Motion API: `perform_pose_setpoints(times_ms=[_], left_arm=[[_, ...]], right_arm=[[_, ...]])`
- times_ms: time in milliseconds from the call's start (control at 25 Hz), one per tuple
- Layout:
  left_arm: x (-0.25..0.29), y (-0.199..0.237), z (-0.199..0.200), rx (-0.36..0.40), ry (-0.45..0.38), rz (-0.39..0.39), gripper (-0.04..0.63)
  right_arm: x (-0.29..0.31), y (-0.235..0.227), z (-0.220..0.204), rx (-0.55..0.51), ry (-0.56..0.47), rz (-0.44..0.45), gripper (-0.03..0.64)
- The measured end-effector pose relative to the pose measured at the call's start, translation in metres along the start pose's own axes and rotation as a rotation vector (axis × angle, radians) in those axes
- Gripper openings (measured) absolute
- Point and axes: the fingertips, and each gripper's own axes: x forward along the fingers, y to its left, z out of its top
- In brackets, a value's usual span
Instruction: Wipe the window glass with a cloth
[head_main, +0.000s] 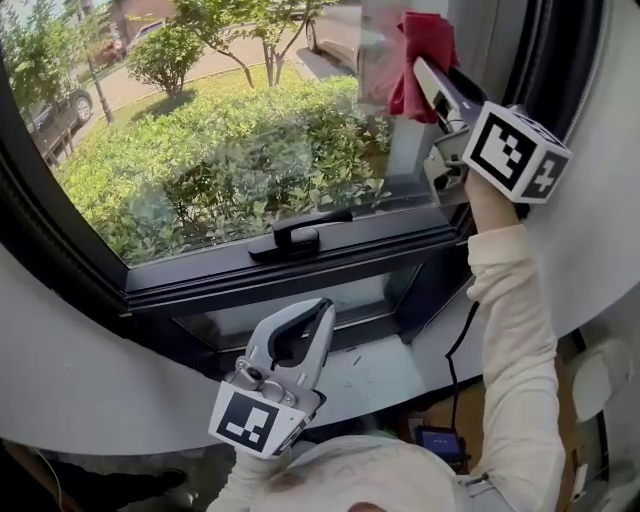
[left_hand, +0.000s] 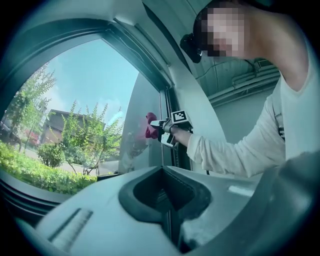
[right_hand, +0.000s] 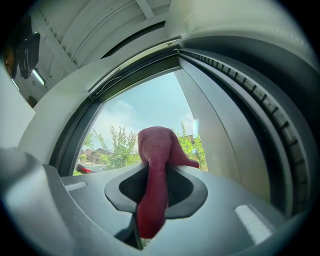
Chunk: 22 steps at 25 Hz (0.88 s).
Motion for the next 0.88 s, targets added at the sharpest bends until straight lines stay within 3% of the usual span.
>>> perform_pose_setpoints(times_ms=[520,880], left_arm=[[-0.008,-0.001,-0.005,-0.001,0.031,-0.038,0.0],[-0.044,0.022,0.0,-0.008,0.031,0.005,0.0]], right_arm=[[-0.027,-0.016,-0.06,0.027,0.023,-0.084,0.103],[-0.003,0.056,-0.07,-0.036,0.026,-0.048,0.097]])
